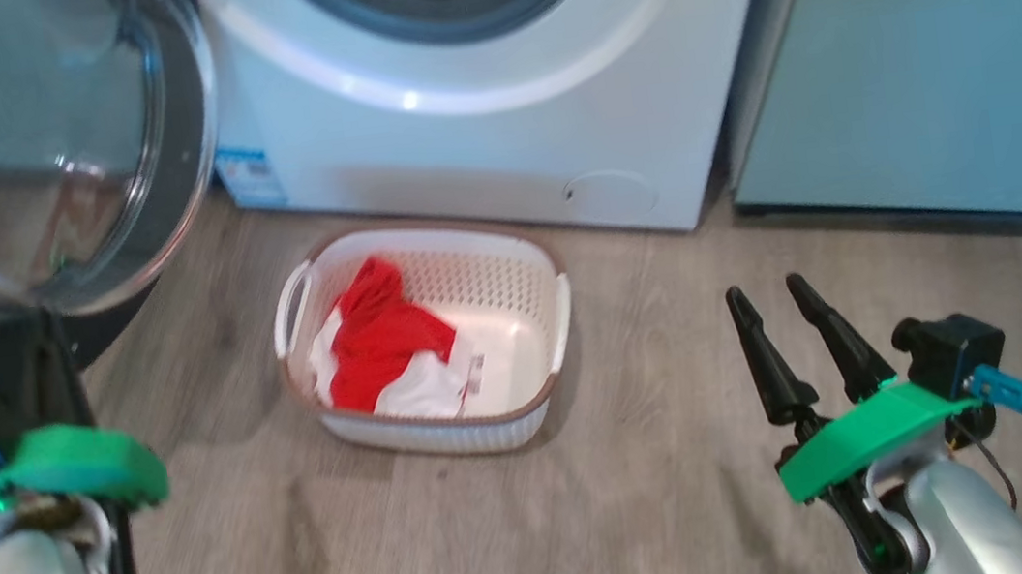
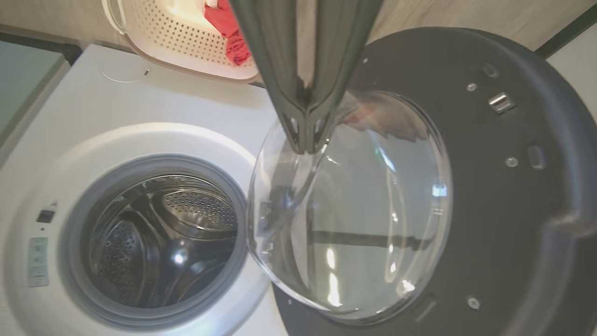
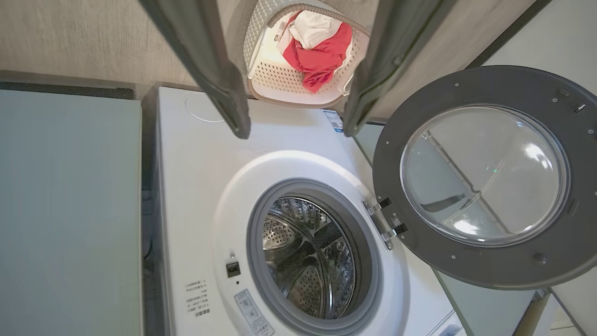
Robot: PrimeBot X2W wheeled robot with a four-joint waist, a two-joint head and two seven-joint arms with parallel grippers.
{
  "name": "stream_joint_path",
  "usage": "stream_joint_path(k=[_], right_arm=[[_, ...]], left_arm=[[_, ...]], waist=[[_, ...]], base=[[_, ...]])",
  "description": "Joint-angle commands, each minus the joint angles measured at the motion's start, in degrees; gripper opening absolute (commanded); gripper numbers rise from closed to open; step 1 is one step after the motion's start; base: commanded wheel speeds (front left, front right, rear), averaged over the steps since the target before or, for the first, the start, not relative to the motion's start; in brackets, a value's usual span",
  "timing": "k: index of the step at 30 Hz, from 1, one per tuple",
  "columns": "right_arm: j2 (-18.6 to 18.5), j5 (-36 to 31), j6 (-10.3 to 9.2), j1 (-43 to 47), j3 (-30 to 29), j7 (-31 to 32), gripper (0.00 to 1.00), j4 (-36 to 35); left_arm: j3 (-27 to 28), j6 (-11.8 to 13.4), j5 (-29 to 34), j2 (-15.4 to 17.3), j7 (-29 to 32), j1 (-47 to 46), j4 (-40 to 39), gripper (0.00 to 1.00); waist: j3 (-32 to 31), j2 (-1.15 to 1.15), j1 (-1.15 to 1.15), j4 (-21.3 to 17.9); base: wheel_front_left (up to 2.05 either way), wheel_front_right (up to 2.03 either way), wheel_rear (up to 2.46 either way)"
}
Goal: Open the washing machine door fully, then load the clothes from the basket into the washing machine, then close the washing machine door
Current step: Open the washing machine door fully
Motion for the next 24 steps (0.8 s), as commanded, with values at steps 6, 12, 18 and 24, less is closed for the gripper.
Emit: stream_joint_path(k=[6, 12, 18, 24], right_arm=[[0.3, -0.3, 0.01, 1.6, 0.2, -0.6, 1.0, -3.3], [0.3, -1.0, 0.01, 2.9, -1.1, -0.6, 1.0, -4.4], [0.3, -1.1, 0.01, 4.3, -2.8, -0.6, 1.0, -5.8], [0.3, -1.2, 0.01, 6.2, -4.7, -0.6, 1.0, -7.8]], left_arm=[[-2.3, -0.3, -1.4, -0.6, -0.3, 5.2, -6.0, 0.0], [-6.0, 0.3, -3.7, -1.4, -0.3, 9.7, -8.8, 0.0], [-10.2, 2.3, -7.2, -1.5, -0.3, 13.3, -10.5, 0.0], [-14.5, 5.7, -10.5, -1.5, -0.3, 16.9, -14.3, 0.0]], waist=[[-5.1, 0.0, 0.0, -7.3], [-6.0, 0.0, 0.0, -10.7], [-6.5, 0.0, 0.0, -12.8], [-7.0, 0.0, 0.0, -14.6]], base=[[0.0, 0.0, 0.0], [0.0, 0.0, 0.0], [0.0, 0.0, 0.0], [0.0, 0.0, 0.0]])
